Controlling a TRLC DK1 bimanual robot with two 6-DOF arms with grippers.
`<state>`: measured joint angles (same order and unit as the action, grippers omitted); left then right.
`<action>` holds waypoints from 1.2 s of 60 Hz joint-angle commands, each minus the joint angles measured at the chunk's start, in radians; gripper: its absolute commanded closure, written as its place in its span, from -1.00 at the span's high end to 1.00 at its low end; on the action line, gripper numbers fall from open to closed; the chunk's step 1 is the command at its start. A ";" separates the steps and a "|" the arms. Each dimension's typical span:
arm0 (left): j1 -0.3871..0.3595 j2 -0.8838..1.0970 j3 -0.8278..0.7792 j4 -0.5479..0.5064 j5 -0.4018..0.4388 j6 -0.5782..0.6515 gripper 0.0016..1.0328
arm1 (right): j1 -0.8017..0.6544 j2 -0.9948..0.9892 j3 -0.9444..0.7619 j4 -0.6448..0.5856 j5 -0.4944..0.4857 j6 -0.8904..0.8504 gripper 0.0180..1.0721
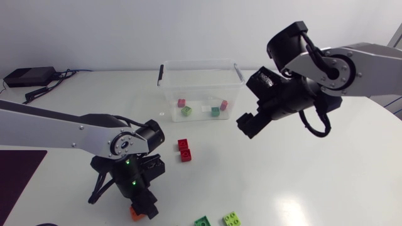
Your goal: Place the duplo bricks in the container
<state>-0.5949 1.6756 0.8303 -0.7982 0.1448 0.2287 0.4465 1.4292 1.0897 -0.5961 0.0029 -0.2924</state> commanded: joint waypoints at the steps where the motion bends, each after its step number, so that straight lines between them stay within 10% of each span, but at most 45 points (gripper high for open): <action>1: 0.009 0.006 0.006 -0.030 0.007 -0.025 -0.58 | 0.017 -0.030 -0.077 0.005 -0.007 -0.037 0.92; 21: 0.079 -0.146 0.113 -0.084 0.002 0.020 -0.52 | 0.061 -0.101 -0.218 0.009 -0.030 -0.091 0.92; 39: 0.095 0.039 0.075 0.119 -0.025 0.032 -0.50 | 0.084 -0.119 -0.261 0.019 -0.030 -0.082 0.92; 51: 0.112 0.033 0.073 0.140 -0.036 0.063 0.70 | 0.090 -0.136 -0.277 0.013 -0.027 -0.083 0.92; 72: 0.168 -0.097 -0.002 0.088 -0.042 0.232 0.83 | 0.129 -0.136 -0.292 0.013 -0.027 -0.071 0.92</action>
<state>-0.4450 1.5936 0.8761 -0.6899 0.1036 0.3927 0.5591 1.3003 0.8280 -0.5858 -0.0254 -0.3672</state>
